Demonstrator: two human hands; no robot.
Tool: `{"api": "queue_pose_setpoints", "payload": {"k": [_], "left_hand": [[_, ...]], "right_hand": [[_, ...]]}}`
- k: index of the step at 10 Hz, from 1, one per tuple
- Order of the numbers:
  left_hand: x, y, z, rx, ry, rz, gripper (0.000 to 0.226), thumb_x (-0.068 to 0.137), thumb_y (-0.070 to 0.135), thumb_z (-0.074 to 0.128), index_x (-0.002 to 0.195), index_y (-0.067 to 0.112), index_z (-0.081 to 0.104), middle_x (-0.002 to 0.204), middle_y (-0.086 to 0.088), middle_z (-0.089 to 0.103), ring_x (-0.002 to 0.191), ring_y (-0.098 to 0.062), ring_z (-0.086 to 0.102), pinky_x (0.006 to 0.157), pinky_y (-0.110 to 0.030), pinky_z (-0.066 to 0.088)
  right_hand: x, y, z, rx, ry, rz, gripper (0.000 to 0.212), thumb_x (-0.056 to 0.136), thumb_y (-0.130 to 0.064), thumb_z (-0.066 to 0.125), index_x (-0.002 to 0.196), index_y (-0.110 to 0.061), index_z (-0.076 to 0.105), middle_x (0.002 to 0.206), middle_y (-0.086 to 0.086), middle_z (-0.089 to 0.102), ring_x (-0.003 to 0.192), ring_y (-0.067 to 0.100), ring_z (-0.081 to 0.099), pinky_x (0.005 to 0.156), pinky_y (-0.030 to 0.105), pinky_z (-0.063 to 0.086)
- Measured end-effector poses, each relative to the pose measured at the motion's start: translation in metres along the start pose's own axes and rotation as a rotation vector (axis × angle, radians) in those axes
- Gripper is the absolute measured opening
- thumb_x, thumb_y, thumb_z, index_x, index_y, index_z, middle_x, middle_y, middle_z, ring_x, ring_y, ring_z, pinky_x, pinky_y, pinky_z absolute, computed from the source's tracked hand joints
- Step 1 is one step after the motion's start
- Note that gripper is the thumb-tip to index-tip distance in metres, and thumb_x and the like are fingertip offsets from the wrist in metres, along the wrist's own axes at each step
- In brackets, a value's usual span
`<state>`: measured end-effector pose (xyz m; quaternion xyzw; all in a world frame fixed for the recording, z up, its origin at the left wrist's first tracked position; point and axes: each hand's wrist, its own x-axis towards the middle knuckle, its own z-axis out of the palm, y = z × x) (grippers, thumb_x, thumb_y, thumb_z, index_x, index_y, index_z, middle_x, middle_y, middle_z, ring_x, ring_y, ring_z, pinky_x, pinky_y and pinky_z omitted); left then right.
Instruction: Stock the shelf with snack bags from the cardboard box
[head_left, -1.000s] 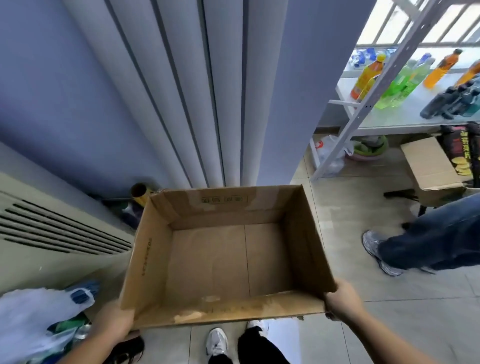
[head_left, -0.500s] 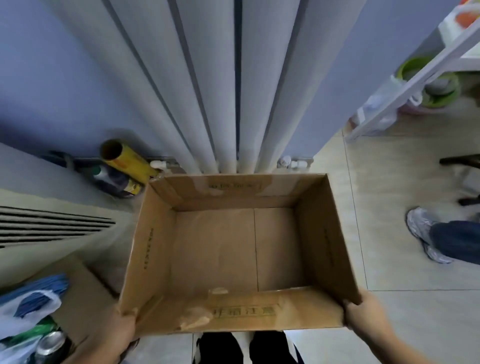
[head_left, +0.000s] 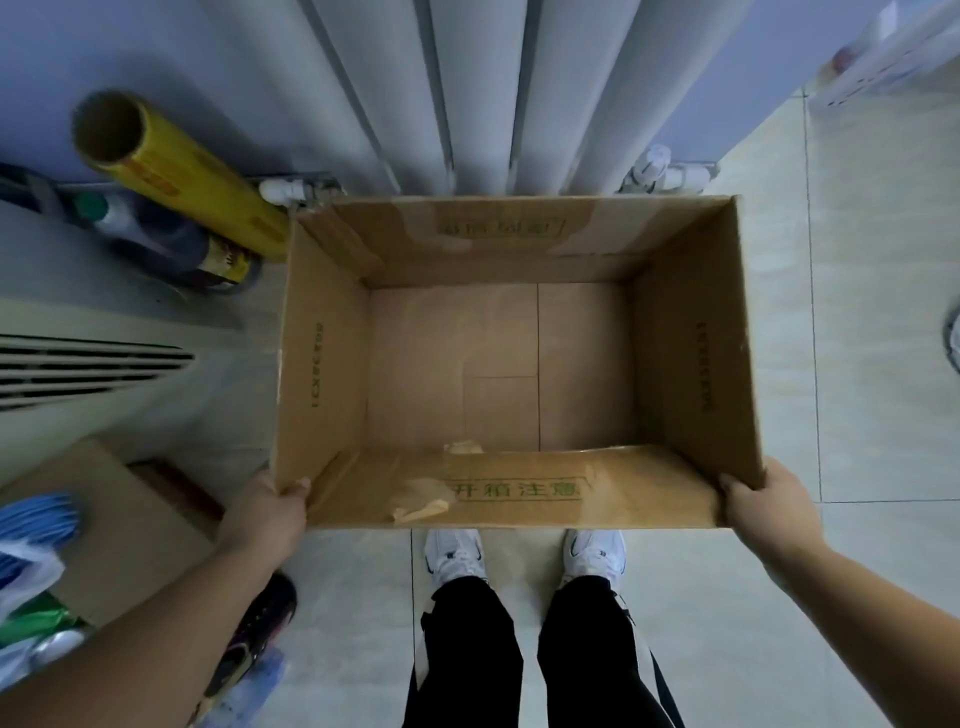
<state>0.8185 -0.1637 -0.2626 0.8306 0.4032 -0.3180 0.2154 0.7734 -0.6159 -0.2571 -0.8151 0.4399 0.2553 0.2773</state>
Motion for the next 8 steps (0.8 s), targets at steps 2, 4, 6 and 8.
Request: {"api": "queue_pose_setpoints", "payload": {"k": [2,4,6,8], "left_hand": [[0.031,0.023,0.024,-0.003,0.028,0.074,0.032,0.1,0.021,0.056,0.126,0.003,0.06,0.123,-0.02,0.066,0.112,-0.039,0.061,0.082,-0.034,0.041],[0.055,0.032,0.044,0.084,0.044,0.122,0.031,0.1,0.023,0.054,0.127,0.007,0.057,0.123,-0.019,0.066,0.113,-0.039,0.06,0.089,-0.039,0.045],[0.052,0.037,0.034,0.186,0.034,0.184,0.024,0.096,0.025,0.06,0.103,0.003,0.063,0.101,-0.018,0.068,0.097,-0.039,0.063,0.076,-0.038,0.046],[0.005,0.048,0.002,0.147,-0.084,0.263,0.022,0.094,0.027,0.065,0.078,0.014,0.056,0.092,-0.01,0.066,0.099,-0.035,0.065,0.085,-0.04,0.049]], "right_hand": [[0.044,0.001,0.022,-0.011,-0.014,0.013,0.017,0.095,-0.007,0.055,0.109,-0.013,0.062,0.096,0.014,0.063,0.089,0.036,0.058,0.076,0.039,0.044],[0.077,0.002,0.028,-0.081,-0.097,0.03,0.018,0.095,-0.012,0.054,0.112,-0.015,0.058,0.099,0.017,0.067,0.088,0.041,0.066,0.084,0.054,0.057],[0.078,-0.012,0.004,-0.238,-0.139,-0.023,0.024,0.095,-0.023,0.059,0.112,-0.007,0.06,0.097,0.016,0.069,0.086,0.036,0.064,0.074,0.039,0.049],[0.045,-0.031,-0.027,-0.227,-0.132,-0.088,0.056,0.095,-0.031,0.063,0.141,-0.005,0.047,0.135,0.017,0.061,0.114,0.035,0.061,0.091,0.041,0.048]]}}
